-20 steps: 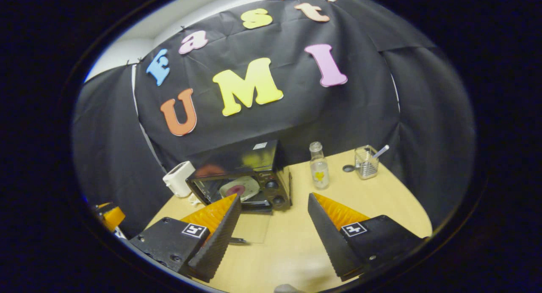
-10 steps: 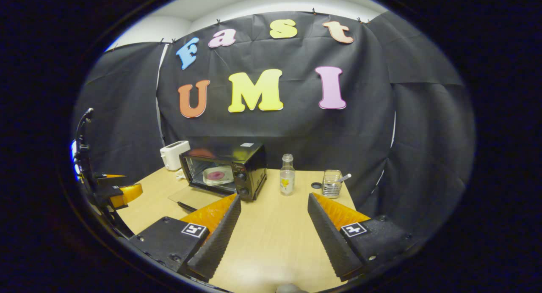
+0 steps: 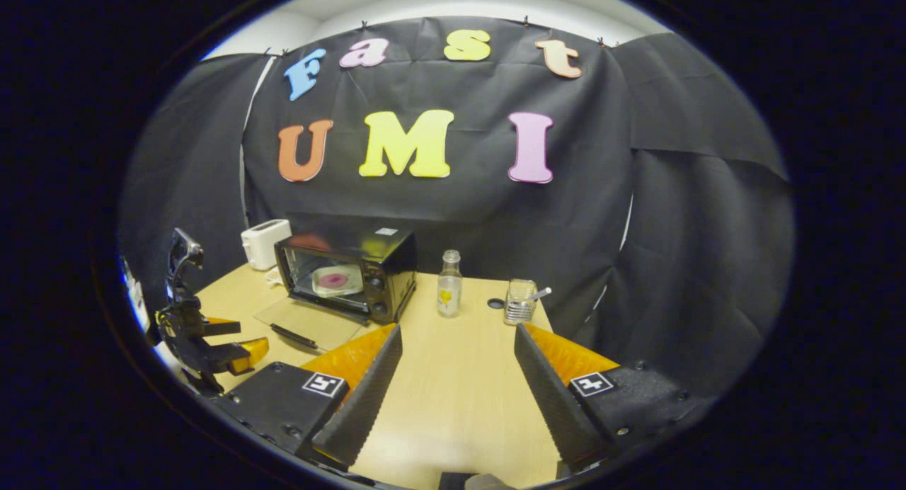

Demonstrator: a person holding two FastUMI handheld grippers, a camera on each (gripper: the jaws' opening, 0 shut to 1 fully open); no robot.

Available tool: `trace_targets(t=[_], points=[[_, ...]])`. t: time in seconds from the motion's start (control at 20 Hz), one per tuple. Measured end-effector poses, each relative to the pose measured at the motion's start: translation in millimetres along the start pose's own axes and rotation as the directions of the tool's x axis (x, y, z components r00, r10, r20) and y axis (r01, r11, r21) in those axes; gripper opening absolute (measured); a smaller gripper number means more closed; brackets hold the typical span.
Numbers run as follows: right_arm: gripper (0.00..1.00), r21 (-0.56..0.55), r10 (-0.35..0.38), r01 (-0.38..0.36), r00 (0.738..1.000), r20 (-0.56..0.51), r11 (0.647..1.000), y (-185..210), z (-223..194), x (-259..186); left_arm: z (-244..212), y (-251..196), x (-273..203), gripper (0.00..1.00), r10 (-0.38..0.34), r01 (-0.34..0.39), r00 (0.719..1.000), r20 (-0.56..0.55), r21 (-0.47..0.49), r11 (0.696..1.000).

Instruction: Open the electric oven with the left hand, put the food in, and close the electric oven.

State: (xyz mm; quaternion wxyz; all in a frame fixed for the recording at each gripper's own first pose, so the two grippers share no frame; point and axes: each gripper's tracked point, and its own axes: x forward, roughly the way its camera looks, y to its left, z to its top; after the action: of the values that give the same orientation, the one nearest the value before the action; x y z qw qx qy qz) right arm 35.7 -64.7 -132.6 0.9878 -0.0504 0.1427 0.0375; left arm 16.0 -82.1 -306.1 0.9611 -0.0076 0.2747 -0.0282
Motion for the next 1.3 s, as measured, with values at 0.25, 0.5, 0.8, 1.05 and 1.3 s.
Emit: trace_targets(t=[0.25, 0.5, 0.8, 1.05, 1.3], points=[[1.00, 0.020, -0.085, 0.086, 0.996, -0.040, 0.996, 4.2, 3.8, -8.7, -27.2, -6.2, 43.9, 0.97, -0.055, 0.055, 0.997, -0.061, -0.008, 0.998], [1.00, 0.037, -0.152, 0.155, 0.986, -0.072, 0.987, 6.3, -1.2, -21.5, -36.1, -4.5, 68.1, 0.97, -0.067, 0.067, 0.994, -0.085, 0.000, 0.998], [1.00, 0.054, -0.206, 0.211, 0.974, -0.090, 0.976, 6.7, -7.6, -40.1, -45.3, 0.1, 86.5, 0.97, -0.056, 0.058, 0.992, -0.117, 0.008, 0.998], [1.00, 0.051, -0.211, 0.217, 0.972, -0.100, 0.975, 14.4, -9.1, -45.3, -47.8, 3.9, 96.4, 0.97, -0.042, 0.045, 0.990, -0.133, 0.022, 0.999], [1.00, 0.055, -0.209, 0.215, 0.972, -0.104, 0.975, 17.8, -8.4, -43.6, -46.2, 4.0, 97.7, 0.97, -0.039, 0.041, 0.989, -0.145, 0.012, 0.999]])
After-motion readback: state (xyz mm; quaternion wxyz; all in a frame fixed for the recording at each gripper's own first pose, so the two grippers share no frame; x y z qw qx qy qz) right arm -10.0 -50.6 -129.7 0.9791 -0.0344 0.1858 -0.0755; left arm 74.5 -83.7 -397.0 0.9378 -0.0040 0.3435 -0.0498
